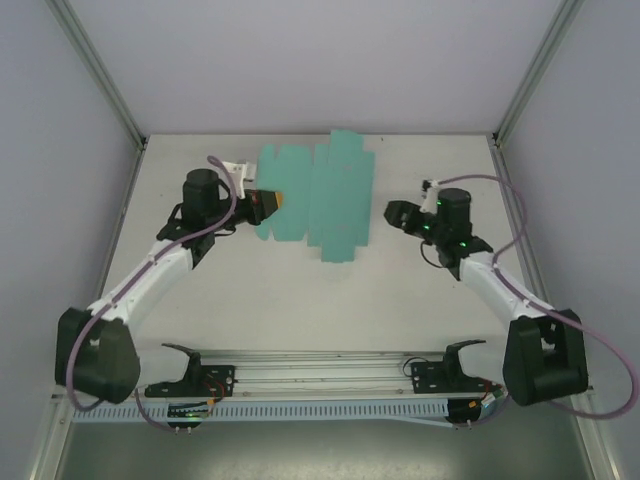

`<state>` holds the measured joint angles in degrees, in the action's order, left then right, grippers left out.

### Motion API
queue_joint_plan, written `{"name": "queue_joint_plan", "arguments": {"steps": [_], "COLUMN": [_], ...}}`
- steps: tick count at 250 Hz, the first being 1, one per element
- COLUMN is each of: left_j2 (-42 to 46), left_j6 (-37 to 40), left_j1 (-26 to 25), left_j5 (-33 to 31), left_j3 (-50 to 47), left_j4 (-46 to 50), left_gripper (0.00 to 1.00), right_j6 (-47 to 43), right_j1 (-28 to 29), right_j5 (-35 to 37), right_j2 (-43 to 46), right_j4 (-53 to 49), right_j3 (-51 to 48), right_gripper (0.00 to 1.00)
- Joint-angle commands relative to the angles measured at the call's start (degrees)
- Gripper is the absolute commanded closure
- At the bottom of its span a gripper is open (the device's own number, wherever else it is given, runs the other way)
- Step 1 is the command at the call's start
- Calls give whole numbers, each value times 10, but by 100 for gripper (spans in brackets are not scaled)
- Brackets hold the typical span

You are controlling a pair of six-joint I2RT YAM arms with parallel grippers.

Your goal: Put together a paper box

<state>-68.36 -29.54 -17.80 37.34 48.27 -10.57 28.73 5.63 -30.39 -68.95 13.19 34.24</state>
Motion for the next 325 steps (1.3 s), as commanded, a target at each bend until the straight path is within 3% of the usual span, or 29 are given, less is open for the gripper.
{"name": "queue_joint_plan", "arguments": {"steps": [1, 77, 121, 209, 234, 267, 297, 312, 325], "left_j2": [37, 53, 49, 32, 21, 12, 2, -4, -8], "left_j6": [-45, -103, -112, -106, -108, -113, -113, -103, -85], "left_j1": [1, 1, 1, 1, 0, 0, 1, 1, 1], "left_j5": [50, 81, 94, 84, 84, 76, 59, 39, 9], "left_j3": [-24, -39, -39, -47, -49, -57, -69, -72, -70], "left_j4": [-96, -148, -157, -150, -149, -154, -154, -131, -87], "left_gripper": [100, 100, 100, 100, 100, 100, 100, 71, 62], "right_j6": [28, 104, 107, 86, 59, -38, -186, -240, -271], "right_j1": [-11, -6, 13, 22, 28, 50, 119, 159, 178], "right_j5": [-154, -244, -259, -260, -253, -172, 8, 114, 175], "right_j2": [3, -39, -56, -57, -52, -25, 2, 9, 11], "right_j4": [119, 250, 276, 243, 202, 51, -141, -205, -241], "right_j3": [-6, 6, 19, 57, 69, 105, 161, 184, 202], "right_gripper": [40, 40, 44, 89, 97, 100, 100, 100, 100]}}
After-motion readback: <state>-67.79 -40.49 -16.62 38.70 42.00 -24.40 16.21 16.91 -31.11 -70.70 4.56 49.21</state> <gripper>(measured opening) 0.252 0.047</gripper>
